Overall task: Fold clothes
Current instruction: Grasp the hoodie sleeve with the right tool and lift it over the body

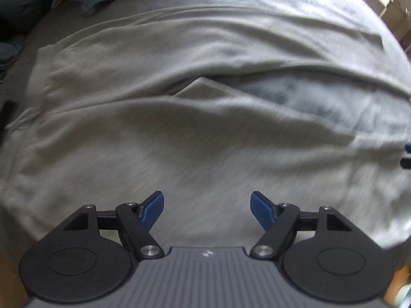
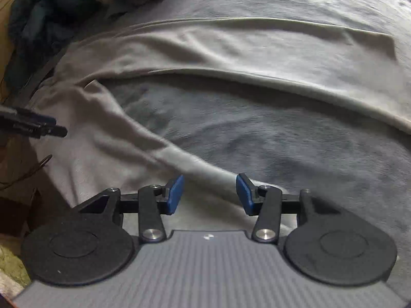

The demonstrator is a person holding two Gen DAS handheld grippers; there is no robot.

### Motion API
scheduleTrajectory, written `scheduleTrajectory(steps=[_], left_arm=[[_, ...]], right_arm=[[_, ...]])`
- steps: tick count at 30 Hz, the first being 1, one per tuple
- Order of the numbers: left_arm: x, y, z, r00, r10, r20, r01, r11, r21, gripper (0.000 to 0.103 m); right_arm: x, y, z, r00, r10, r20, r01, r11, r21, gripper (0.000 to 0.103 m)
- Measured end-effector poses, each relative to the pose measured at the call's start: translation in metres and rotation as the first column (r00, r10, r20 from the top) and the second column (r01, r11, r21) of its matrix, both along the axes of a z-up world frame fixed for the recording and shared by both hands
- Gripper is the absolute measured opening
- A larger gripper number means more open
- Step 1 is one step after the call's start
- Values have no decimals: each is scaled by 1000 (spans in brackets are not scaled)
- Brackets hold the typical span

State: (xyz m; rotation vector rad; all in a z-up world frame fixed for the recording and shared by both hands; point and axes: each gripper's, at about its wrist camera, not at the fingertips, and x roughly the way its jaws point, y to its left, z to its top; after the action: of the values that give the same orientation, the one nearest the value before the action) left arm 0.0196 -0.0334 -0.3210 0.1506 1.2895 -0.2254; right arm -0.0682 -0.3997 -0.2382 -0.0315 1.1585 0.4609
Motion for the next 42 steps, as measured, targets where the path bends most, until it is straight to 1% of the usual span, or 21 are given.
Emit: scheduleTrajectory(steps=[3,6,8,9,10,12,14,15,17,18,21,25,27,29,31,32,34,37,39,41,42], left_arm=[[-6,5,4,997,-75,36,74,997,20,75],[-2,-7,5,984,-161,77,161,987,4,75],[3,-26,1,966,-237,105,239,971,-10,75],[6,-39,-1,951,-285,118,288,957,-13,75],[9,-54,-3,933,-336,132,341,940,-17,75],[9,-86,-5,883,-441,160,449,893,-19,73],[7,-119,-7,818,-543,189,556,831,-18,71],[7,-135,-8,781,-591,203,606,796,-16,71],[4,-167,-9,700,-676,230,696,718,-8,71],[2,-181,-10,670,-704,238,725,689,-2,71],[-5,-213,-11,611,-753,245,776,631,1,71],[-14,-254,-12,531,-809,253,835,550,6,71],[-19,-269,-15,508,-825,247,851,525,2,71],[-25,-285,-18,483,-842,238,866,500,11,72],[-29,-299,-21,462,-858,224,877,480,29,72],[-30,-305,-23,459,-862,215,879,476,35,72],[-32,-316,-26,458,-866,197,879,474,40,72],[-33,-329,-31,460,-871,172,880,473,44,72],[-34,-337,-34,461,-874,153,880,472,44,67],[-35,-342,-37,460,-879,129,882,468,46,61],[-36,-343,-37,461,-878,127,882,469,49,58]], right_arm=[[-19,26,-8,1000,-2,3,2,997,-83,45],[-40,15,-13,991,-129,-37,125,987,-101,43],[-53,-8,-15,966,-254,-42,246,959,-140,43],[-59,-25,-15,941,-335,-40,326,932,-158,43],[-65,-45,-15,905,-423,-39,412,897,-162,43],[-77,-85,-16,813,-581,-45,569,808,-149,44],[-89,-118,-17,723,-689,-52,680,723,-118,44],[-94,-131,-17,686,-725,-56,720,688,-92,44],[-106,-147,-16,627,-776,-61,775,630,-44,44],[-110,-150,-15,606,-794,-59,794,608,-28,44],[-126,-158,-15,532,-845,-60,847,532,14,44],[-155,-169,-20,410,-904,-117,912,407,50,44],[-168,-177,-22,357,-925,-130,934,350,75,45],[-172,-187,-22,328,-936,-125,941,312,129,48],[-163,-201,-24,327,-938,-118,938,307,164,55],[-154,-208,-27,341,-933,-111,932,320,171,57],[-130,-219,-33,401,-909,-108,908,380,174,61],[-99,-232,-39,489,-857,-161,867,457,201,61],[-85,-239,-42,526,-828,-193,847,489,209,65],[-73,-244,-51,549,-803,-234,836,518,183,64],[-69,-246,-57,555,-792,-253,832,530,167,51]])
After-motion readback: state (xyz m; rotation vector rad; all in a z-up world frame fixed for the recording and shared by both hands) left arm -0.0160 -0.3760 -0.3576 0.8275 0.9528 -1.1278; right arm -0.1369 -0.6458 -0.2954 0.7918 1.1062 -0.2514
